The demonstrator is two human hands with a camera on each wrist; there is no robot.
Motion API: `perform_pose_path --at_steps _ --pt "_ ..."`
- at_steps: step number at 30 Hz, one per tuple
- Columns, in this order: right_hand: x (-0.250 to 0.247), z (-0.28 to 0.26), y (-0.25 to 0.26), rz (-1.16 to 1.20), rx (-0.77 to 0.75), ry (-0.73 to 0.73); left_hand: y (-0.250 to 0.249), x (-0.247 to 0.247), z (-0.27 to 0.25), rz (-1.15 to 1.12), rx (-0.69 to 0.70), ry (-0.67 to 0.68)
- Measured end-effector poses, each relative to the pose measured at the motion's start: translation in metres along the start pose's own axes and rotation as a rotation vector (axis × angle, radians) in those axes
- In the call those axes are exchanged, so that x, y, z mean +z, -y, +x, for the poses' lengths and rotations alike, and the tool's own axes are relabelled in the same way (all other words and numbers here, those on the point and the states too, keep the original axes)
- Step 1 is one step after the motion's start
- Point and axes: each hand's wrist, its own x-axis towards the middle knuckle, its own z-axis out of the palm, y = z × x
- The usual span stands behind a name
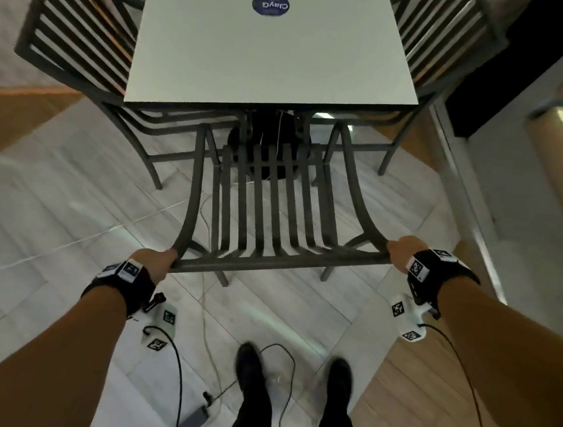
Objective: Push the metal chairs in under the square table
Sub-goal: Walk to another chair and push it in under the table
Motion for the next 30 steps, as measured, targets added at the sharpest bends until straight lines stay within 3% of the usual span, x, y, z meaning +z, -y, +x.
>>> perform_pose_path --at_steps 5,7,10,16,23,30 --pt "0.024 -0.013 0.018 -0.151 -0.041 0.047 0.022 -0.019 0.025 0.19 0.104 0.033" --pt "0.037 -0.019 0.027 -0.172 -0.049 0.068 0.032 -0.023 0.027 0.156 0.106 0.031" --pt "0.048 -0.026 0.033 -0.139 -0.023 0.083 0.036 -0.023 0.02 0.007 0.094 0.037" --pt "0.033 -0.039 0.021 -0.008 0.09 0.052 0.032 0.001 -0.012 0.125 0.087 0.179" --pt "0.02 -0.034 0.017 0.089 0.184 0.068 0.026 0.009 -0.02 -0.065 0.082 0.079" --pt "0.01 -0.021 0.006 0.043 0.112 0.02 0.015 0.014 -0.013 -0.078 0.057 0.032"
